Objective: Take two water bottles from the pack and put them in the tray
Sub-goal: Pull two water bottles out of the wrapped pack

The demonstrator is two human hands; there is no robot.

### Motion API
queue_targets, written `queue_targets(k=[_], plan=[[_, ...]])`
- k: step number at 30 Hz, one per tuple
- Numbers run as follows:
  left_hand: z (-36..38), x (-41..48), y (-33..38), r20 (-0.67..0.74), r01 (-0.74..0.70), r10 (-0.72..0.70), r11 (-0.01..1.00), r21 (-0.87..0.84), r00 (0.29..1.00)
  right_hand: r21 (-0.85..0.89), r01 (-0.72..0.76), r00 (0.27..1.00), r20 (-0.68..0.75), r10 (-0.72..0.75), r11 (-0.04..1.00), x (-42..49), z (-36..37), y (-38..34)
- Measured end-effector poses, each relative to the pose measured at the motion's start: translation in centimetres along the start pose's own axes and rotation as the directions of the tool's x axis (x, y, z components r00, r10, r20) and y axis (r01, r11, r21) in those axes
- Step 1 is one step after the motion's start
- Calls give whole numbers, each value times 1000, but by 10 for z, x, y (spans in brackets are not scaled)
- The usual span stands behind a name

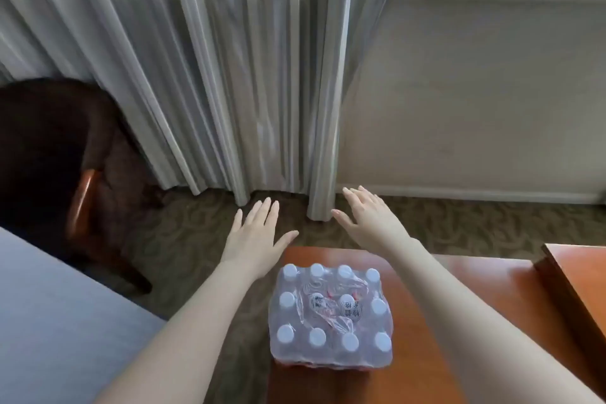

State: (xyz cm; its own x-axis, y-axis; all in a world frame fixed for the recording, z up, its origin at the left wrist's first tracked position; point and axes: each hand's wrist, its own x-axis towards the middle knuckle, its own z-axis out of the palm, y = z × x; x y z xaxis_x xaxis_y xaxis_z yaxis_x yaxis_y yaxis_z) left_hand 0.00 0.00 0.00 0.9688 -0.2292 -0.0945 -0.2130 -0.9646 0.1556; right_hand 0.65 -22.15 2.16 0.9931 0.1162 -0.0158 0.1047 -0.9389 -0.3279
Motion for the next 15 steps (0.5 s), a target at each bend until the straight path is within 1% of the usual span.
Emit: queue_targets(k=[3,6,10,12,15], plan=[[45,-15,1,69,-24,24,1000,0,997,-9,50,999,15,-49,999,-19,40,10],[92,-38,2,132,-36,35,999,1,991,-38,61,992,112,-56,997,-46,82,20],[136,-58,2,194,-25,25,1000,-2,981,28,48,986,159,-52,998,-65,116,20],[148,-64,3,206,-11,17,999,-34,978,36,37,984,175,-43,999,-69,127,17],[158,-69,3,172,-13,19,999,-37,985,9,37,975,217,-38,999,-70,140,16]])
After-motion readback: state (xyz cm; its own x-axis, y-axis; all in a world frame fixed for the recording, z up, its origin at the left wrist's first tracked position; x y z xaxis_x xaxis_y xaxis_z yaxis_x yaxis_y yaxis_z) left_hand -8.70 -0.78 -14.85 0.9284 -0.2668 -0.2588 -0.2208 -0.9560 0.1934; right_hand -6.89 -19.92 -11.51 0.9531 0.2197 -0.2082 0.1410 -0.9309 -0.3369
